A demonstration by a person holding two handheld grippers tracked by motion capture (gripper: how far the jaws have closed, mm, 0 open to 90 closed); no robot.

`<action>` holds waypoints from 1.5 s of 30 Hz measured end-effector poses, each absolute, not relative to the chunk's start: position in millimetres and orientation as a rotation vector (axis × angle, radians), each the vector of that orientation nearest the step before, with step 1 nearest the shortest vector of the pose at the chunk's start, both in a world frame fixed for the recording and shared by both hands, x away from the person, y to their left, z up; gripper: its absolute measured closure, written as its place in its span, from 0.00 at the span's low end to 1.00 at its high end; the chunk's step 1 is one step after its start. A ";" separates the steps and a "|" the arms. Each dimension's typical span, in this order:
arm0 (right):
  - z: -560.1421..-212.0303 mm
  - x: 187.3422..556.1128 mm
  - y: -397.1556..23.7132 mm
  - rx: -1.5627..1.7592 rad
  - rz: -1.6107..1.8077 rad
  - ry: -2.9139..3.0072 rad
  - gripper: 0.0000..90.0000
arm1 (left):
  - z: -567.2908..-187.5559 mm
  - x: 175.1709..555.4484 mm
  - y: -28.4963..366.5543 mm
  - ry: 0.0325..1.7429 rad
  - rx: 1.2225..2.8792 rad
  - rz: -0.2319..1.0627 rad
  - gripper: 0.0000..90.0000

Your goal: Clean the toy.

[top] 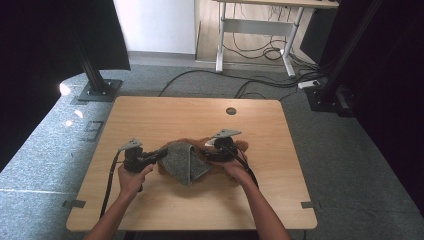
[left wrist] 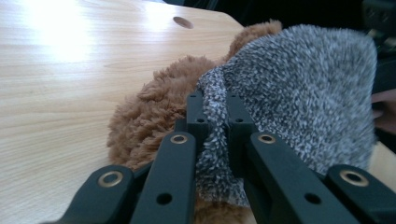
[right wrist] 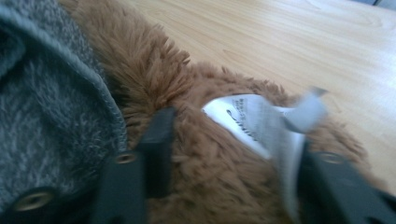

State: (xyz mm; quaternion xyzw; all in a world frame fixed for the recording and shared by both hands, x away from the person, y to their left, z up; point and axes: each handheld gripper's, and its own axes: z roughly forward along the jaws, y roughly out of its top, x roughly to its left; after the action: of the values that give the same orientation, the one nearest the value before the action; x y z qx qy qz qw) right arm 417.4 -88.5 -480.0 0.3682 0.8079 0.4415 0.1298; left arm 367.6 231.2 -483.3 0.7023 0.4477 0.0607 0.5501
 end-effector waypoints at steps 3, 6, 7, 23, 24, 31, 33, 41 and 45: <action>-481.5 410.3 -91.9 1.054 1.318 2.347 0.70 | -472.6 367.2 237.9 1.030 1.597 0.073 0.92; -483.3 394.8 -91.5 1.011 1.328 2.319 0.74 | -452.6 365.6 239.9 0.973 1.544 0.049 0.92; -484.3 388.7 -90.8 0.990 1.325 2.306 0.75 | -445.7 365.7 238.7 0.955 1.539 0.048 0.92; -507.3 315.2 -96.3 0.856 1.404 2.185 0.80 | -420.2 400.8 171.7 0.942 1.599 -0.021 0.92; -508.3 312.8 -97.7 0.853 1.411 2.186 0.80 | -427.0 399.8 165.5 0.952 1.638 -0.018 0.92; -513.2 302.7 -103.8 0.855 1.444 2.201 0.81 | -460.9 383.8 148.0 0.970 1.872 0.041 0.92; -514.4 301.1 -104.4 0.853 1.454 2.200 0.81 | -458.7 379.5 152.8 0.977 1.888 0.089 0.92; -515.4 301.2 -106.6 0.869 1.479 2.191 0.82 | -460.3 378.1 202.6 1.078 1.816 0.165 0.92; -515.5 302.2 -107.2 0.875 1.486 2.188 0.82 | -463.7 378.5 230.4 1.139 1.746 0.155 0.92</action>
State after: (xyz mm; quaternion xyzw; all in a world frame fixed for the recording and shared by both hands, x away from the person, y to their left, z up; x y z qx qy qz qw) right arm 302.2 -107.2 -515.5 0.3090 0.7730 0.5250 0.1769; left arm 378.5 230.4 -463.7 0.7225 0.4715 0.0641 0.5016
